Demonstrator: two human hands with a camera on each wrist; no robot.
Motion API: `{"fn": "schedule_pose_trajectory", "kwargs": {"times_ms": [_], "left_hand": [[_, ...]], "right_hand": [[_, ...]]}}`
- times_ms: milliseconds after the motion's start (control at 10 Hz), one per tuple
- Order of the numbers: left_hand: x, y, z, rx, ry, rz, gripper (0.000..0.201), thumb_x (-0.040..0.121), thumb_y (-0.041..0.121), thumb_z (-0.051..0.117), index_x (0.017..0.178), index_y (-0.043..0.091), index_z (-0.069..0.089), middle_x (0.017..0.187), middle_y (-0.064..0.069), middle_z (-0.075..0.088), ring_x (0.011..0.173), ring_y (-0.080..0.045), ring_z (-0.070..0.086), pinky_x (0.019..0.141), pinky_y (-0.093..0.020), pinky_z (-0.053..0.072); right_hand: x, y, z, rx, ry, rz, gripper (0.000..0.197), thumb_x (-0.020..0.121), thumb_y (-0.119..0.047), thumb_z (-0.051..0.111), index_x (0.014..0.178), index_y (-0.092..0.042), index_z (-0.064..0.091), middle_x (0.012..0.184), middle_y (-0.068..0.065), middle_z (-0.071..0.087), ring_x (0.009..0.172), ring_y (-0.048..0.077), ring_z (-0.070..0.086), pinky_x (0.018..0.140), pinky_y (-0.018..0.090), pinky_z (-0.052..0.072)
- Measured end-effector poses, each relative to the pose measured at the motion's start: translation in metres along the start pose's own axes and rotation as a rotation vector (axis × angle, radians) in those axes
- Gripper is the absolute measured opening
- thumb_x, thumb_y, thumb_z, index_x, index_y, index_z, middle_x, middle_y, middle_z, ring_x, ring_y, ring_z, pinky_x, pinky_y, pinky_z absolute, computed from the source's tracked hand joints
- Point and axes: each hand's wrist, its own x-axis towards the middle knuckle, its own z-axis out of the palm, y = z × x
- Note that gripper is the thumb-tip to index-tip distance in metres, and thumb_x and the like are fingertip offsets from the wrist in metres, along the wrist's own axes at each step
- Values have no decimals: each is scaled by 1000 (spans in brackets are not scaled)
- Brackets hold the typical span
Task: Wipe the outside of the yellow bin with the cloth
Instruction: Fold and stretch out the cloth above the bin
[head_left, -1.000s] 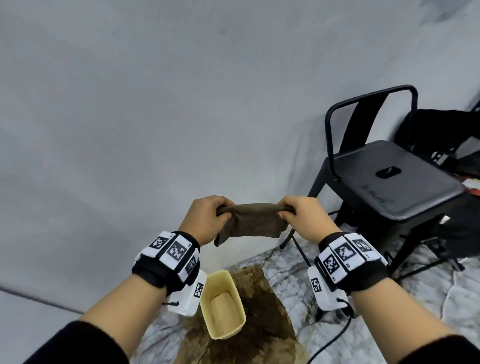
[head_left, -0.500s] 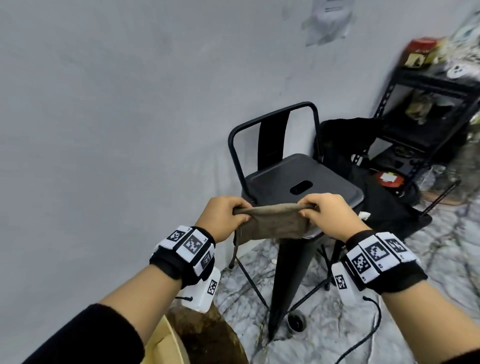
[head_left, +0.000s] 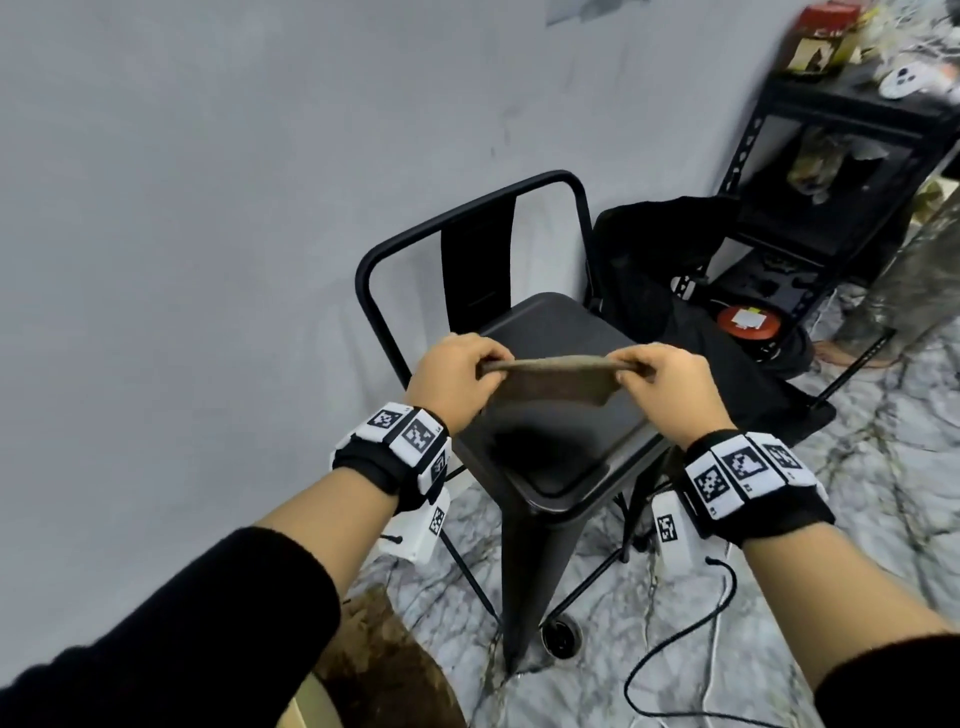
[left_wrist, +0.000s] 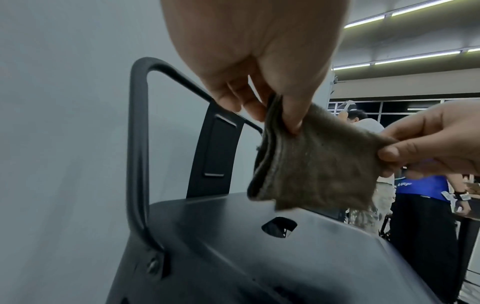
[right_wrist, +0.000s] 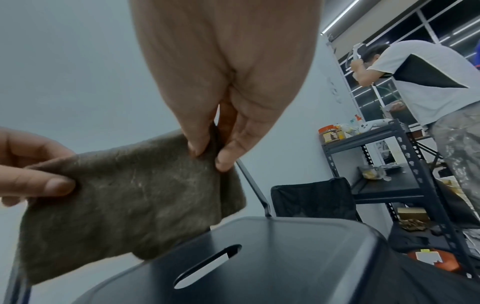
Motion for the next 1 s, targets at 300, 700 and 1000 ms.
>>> {"fn": "schedule_pose_trajectory", "kwargs": {"times_ms": [300,700,1000], "left_hand": [[-37,-48,62,58,-260,-101,18,78,14,63,94,17,69,101,-3,66,95,-24,54,87,-26,40],[-45,-52,61,-37,-215,-99,16,74,10,67,90,13,70,96,-6,65,88,-16,55,79,-14,33],[-47,-49,55,-26,-278,-105,33,73,16,71,105,15,65,106,-4,61,93,-17,56,91,-27,43]], "right_hand": [[-52,64,66,-50,-149,38,26,77,0,61,99,-10,70,110,9,64,108,27,55,98,23,33],[-65,69,65,11,-101,30,23,77,-4,64,96,-14,71,105,4,64,90,16,54,91,31,45],[-66,62,50,23,-206,50,33,76,-7,66,108,-18,66,118,1,59,93,11,55,86,14,37]]}}
